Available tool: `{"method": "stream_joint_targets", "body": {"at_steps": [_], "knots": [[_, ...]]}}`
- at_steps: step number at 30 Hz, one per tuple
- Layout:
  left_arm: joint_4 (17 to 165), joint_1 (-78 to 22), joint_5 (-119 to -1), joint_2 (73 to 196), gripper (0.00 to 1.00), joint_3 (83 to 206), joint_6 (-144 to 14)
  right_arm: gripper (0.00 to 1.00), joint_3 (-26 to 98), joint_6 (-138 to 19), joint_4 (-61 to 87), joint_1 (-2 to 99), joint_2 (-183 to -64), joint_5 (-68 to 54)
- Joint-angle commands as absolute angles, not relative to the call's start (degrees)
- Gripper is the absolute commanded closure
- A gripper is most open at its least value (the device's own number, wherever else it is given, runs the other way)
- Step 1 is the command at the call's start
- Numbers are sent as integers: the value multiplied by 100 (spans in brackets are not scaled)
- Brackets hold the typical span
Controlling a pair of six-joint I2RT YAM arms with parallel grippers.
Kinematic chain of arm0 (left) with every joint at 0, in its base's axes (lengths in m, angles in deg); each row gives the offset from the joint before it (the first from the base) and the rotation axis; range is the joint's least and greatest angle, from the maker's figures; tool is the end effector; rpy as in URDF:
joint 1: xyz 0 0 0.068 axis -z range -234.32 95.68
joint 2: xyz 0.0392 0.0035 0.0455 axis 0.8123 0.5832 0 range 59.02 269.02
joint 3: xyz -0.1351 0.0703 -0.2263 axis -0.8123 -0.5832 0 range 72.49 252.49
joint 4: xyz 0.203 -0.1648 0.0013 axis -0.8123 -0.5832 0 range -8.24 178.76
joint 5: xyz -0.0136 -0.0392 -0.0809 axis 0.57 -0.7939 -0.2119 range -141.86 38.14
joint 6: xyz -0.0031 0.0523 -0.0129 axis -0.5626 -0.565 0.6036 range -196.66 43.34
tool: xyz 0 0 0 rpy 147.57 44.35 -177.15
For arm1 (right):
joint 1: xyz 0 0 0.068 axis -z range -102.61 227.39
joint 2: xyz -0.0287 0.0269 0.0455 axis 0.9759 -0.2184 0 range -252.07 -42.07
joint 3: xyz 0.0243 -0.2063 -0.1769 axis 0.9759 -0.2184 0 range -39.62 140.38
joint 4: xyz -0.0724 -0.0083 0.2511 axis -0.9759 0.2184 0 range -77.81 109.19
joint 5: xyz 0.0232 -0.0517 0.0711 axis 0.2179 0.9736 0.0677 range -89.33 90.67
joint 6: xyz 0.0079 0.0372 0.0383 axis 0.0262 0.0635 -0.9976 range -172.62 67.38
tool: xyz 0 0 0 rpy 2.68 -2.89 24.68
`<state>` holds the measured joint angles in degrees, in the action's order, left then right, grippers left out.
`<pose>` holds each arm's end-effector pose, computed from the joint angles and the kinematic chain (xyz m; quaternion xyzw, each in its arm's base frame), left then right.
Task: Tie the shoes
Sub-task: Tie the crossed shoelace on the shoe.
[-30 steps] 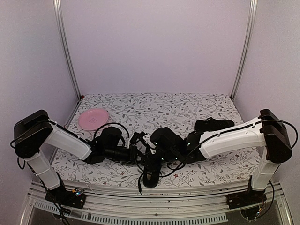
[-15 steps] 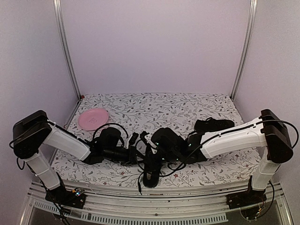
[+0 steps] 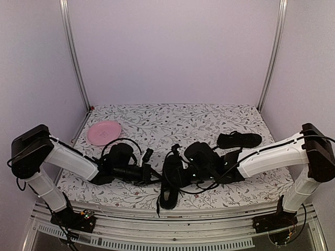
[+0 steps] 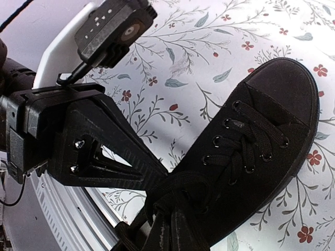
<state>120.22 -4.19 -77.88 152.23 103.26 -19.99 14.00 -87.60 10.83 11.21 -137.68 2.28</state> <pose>0.1753 -0.2343 0.1330 0.0623 0.8529 -0.5021 0.1288 0.1428 0.3209 0.1855 -0.2386 0.8766 0.3145 0.2751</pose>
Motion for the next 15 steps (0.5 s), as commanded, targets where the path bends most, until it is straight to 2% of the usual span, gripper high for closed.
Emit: {"method": "stream_joint_targets", "body": {"at_steps": [1, 15], "knots": [[11880, -438, -7570, 15081, 100, 10186, -2006, 97, 1148, -9144, 734, 1287, -13488, -27], [11819, -440, -7451, 14893, 100, 10001, -1998, 94, 755, -9552, 319, 1434, -13228, -163]]}}
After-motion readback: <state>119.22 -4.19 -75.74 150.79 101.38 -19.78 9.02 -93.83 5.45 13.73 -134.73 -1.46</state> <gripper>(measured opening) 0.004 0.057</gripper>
